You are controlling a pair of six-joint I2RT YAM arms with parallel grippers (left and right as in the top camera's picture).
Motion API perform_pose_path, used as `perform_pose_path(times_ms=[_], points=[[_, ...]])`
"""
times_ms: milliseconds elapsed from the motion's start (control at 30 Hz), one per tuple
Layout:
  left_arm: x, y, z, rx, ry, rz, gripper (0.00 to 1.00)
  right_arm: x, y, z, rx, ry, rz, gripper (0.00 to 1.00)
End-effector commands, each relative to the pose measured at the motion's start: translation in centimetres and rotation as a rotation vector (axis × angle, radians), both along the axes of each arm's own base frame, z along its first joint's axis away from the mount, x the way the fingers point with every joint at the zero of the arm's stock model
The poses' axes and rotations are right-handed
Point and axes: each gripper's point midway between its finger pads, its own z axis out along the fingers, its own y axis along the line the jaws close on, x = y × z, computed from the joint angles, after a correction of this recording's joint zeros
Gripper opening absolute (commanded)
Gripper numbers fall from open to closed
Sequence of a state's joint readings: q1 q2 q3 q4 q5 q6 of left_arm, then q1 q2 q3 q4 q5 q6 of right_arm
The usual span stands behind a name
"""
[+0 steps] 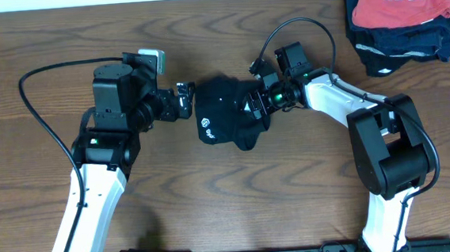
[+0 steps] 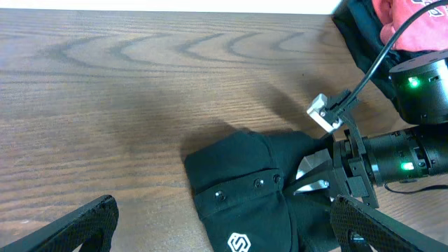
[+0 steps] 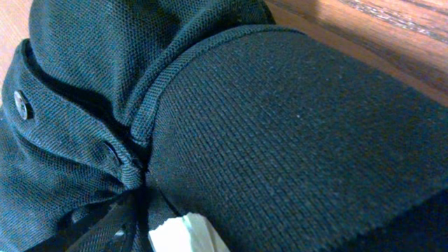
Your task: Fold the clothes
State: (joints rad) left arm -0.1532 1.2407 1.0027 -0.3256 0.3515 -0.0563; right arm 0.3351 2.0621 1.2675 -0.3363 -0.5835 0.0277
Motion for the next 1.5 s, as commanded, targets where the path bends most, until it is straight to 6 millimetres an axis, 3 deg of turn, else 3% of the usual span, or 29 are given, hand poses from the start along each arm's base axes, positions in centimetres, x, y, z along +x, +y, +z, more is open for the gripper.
perform_pose_path(times_ms=[0, 100, 167, 233, 267, 400, 500, 733, 967, 1167, 1467], points=[[0.1, 0.2, 0.7, -0.004, -0.008, 0.014, 0.98, -0.4, -0.9, -2.2, -0.056, 0.052, -0.043, 0.74], [0.0, 0.3, 0.5, -0.003, 0.001, 0.014, 0.98, -0.6, -1.3, -2.5, -0.080, 0.064, -0.049, 0.62], [-0.1, 0.3, 0.5, -0.003, 0.003, 0.014, 0.98, -0.9, -1.4, -2.7, -0.087, 0.079, -0.050, 0.42], [-0.1, 0.3, 0.5, -0.003, 0.003, 0.014, 0.98, -1.2, -1.5, -2.8, -0.091, 0.093, -0.050, 0.08], [-0.1, 0.3, 0.5, -0.003, 0.003, 0.014, 0.98, -1.3, -1.6, -2.8, -0.093, 0.100, -0.054, 0.01], [-0.1, 0.3, 0.5, -0.003, 0.002, 0.014, 0.98, -0.8, -1.6, -1.8, -0.043, 0.112, -0.073, 0.01], [-0.1, 0.3, 0.5, -0.002, 0.003, 0.014, 0.98, 0.5, -1.8, 0.7, 0.023, 0.077, -0.081, 0.01], [-0.1, 0.3, 0.5, -0.002, 0.003, 0.014, 0.98, 4.3, -2.9, 10.9, 0.157, -0.113, -0.128, 0.01], [-0.1, 0.3, 0.5, -0.002, 0.003, 0.014, 0.98, 7.3, -5.2, 17.6, 0.218, -0.220, -0.328, 0.01], [-0.1, 0.3, 0.5, -0.002, 0.004, 0.014, 0.98, 11.3, -9.2, 22.2, 0.372, -0.314, -0.514, 0.01], [0.0, 1.8, -0.9, 0.061, 0.046, 0.085, 0.98, 16.5, -20.8, 28.7, 0.495, -0.575, -0.889, 0.01]])
